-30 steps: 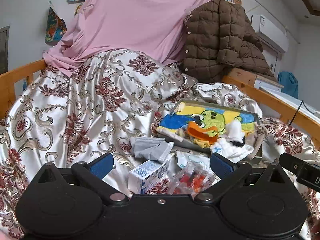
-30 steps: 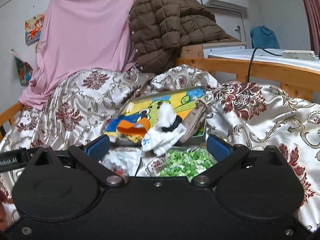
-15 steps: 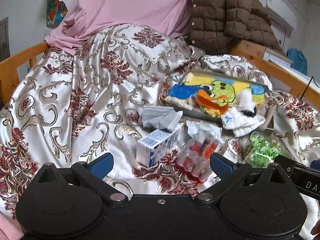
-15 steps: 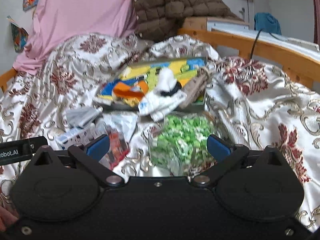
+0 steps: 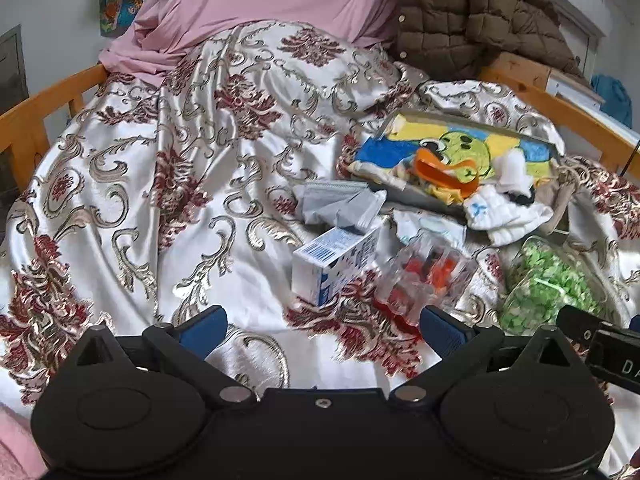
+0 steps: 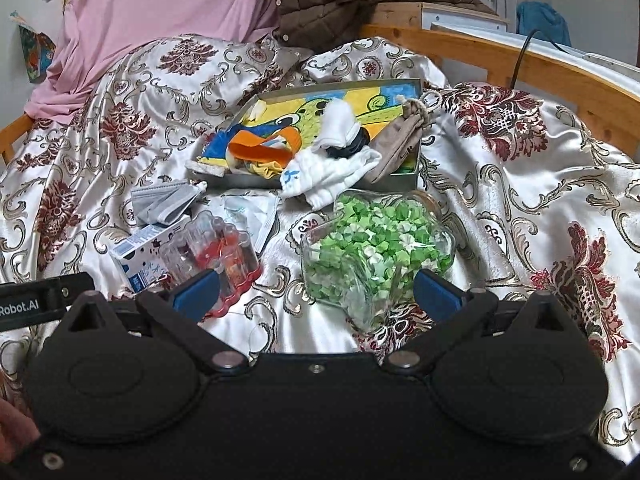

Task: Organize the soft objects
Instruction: 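Move both open tools back over the scattered items on the bed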

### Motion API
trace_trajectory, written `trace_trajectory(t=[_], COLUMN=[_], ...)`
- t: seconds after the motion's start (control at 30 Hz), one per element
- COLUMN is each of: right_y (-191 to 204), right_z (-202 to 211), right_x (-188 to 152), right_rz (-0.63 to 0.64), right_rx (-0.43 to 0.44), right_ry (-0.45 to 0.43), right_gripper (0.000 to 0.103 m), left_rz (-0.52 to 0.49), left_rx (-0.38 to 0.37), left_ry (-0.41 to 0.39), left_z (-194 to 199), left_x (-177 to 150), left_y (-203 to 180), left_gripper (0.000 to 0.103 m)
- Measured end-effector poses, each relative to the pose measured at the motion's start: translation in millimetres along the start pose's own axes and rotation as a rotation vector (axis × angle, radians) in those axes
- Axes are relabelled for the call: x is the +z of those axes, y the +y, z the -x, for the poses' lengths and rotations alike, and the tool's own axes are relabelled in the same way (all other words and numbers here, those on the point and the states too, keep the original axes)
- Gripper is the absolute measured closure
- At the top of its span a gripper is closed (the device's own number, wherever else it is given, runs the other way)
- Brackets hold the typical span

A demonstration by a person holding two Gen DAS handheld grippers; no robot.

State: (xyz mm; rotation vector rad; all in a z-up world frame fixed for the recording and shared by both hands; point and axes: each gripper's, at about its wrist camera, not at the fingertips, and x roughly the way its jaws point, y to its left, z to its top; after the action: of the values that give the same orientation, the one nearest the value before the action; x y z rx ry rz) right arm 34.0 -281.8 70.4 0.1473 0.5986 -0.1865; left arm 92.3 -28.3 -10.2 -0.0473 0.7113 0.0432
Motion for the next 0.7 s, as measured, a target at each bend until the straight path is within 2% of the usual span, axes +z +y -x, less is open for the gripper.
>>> trace_trajectory(t=[0.7], right_y=[2.7], right_z=[-13.7], right_x=[2.5], right_rz=[0.047], right_rx=[0.051], right_ry=[0.058], right_gripper=[0.001], left_rz=[0.006], left_rx=[0.047], left_ry=[0.081], left_z=[-14.9], left_x=[-1.4], left_y=[1.9], left_gripper=[0.001])
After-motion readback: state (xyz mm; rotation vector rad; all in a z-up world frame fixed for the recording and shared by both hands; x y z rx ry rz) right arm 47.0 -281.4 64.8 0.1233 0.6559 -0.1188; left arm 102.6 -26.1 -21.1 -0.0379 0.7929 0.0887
